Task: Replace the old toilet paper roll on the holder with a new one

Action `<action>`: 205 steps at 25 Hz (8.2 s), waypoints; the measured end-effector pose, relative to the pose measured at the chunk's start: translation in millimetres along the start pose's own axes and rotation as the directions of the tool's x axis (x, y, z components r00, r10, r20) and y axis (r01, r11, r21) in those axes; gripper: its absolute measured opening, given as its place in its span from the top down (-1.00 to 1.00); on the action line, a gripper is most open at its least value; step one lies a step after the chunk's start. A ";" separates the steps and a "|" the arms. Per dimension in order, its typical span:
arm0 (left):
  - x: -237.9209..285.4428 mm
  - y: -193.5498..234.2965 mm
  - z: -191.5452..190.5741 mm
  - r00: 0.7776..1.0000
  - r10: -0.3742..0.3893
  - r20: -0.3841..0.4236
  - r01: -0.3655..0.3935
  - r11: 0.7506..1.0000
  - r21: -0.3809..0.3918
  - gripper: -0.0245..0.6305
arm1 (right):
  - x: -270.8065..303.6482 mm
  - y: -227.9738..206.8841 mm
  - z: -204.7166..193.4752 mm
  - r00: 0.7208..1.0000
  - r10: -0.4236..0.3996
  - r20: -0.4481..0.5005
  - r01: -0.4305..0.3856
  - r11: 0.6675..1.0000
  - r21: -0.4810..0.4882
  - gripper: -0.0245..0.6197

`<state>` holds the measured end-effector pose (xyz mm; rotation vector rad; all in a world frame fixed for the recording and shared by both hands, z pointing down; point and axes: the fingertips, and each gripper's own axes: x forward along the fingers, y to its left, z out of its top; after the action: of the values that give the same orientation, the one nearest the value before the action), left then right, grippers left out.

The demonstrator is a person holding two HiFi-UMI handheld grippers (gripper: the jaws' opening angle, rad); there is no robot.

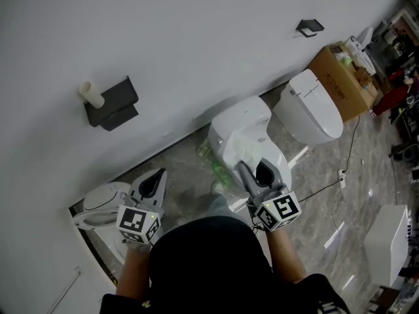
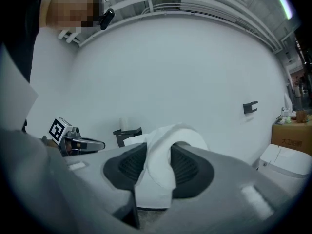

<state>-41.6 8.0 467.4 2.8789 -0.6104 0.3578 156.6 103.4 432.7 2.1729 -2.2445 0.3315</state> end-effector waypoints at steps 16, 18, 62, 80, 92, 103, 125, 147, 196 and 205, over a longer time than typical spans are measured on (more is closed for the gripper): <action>97.8 -8.0 40.3 0.968 0.253 0.000 -0.252 0.966 -0.048 0.88 | 84.7 -106.5 34.7 0.962 0.272 -0.012 -0.272 0.962 -0.009 0.47; 101.8 -7.3 44.8 0.959 0.283 0.002 -0.283 0.958 -0.057 0.88 | 93.9 -113.0 39.5 0.953 0.303 -0.013 -0.304 0.953 -0.013 0.47; -11.5 219.6 89.9 0.735 0.674 0.071 -0.664 0.737 -0.123 0.56 | 239.2 30.4 50.9 0.845 0.531 -0.063 -0.534 0.844 -0.045 0.47; 26.8 309.9 107.9 0.784 0.621 -0.007 -0.620 0.784 -0.029 0.21 | 261.7 8.4 49.0 0.926 0.373 -0.056 -0.375 0.927 -0.023 0.47; 23.5 310.2 117.4 0.772 0.635 0.025 -0.635 0.773 -0.011 0.35 | 257.3 0.3 55.9 0.928 0.369 -0.043 -0.371 0.928 -0.038 0.47; -39.2 263.0 128.3 0.705 0.703 0.097 -0.705 0.709 -0.017 0.35 | 240.0 21.0 54.9 0.881 0.471 -0.037 -0.472 0.880 -0.048 0.47; -52.8 168.8 41.8 0.596 0.802 -0.026 -0.794 0.585 -0.165 0.35 | 248.1 36.8 41.6 0.718 0.685 -0.125 -0.693 0.720 -0.032 0.47; -102.2 164.5 -21.3 0.617 0.785 -0.057 -0.769 0.585 -0.256 0.35 | 304.3 163.7 83.5 0.581 0.734 -0.352 -0.805 0.455 -0.380 0.47; -142.2 179.0 -72.7 0.597 0.800 -0.065 -0.765 0.543 -0.346 0.35 | 361.8 292.2 31.7 0.443 0.305 -0.843 -0.837 -0.197 -0.511 0.15; -139.0 164.2 -73.2 0.604 0.794 -0.074 -0.764 0.549 -0.339 0.35 | 355.8 288.9 45.8 0.462 0.337 -0.820 -0.821 -0.187 -0.540 0.10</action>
<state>-247.9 -71.5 520.0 2.1176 -1.7888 0.1901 -137.6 -249.2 396.3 0.1341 -1.9913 -0.5518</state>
